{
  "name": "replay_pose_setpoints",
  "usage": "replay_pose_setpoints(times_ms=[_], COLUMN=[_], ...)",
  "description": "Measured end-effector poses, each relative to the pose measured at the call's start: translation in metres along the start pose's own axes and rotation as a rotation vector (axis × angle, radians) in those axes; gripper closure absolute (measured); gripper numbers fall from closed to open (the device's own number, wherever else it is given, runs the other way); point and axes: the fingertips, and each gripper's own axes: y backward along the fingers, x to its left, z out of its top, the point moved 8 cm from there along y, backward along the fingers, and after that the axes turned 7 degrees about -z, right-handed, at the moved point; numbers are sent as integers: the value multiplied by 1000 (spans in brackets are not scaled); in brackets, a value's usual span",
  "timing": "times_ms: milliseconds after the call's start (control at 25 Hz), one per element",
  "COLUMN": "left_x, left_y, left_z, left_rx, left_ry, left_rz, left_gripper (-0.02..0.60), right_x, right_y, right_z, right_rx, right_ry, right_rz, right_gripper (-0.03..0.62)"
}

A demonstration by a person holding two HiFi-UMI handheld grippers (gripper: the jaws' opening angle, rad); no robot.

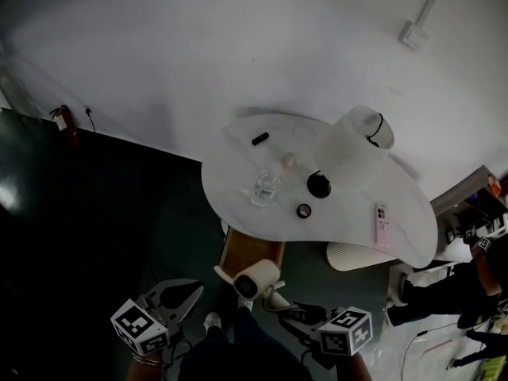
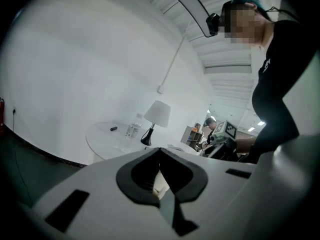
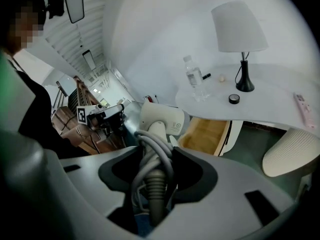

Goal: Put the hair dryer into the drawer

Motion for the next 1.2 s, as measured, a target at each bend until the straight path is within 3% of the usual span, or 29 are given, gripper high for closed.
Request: replay_pose_setpoints(times_ms=[280,600,880,1200], left_x=[10,12,11,29], left_y=[-31,-59,-72,-83], left_z=[-7,-13,-12,-8], left_rx=[19,42,57,126], left_ry=[24,40,41,34], left_rz=[1,56,102,90], left_gripper=[574,574,574,574], right_x=[-35,-66,-84,-88], right_y=[-21,-37,-46,-60], right_z=[16,21,23,21], right_rx=[143,227,283,330], right_ry=[53,76,98,82], right_rz=[22,49,14,-34], right_gripper=[387,387,387,387])
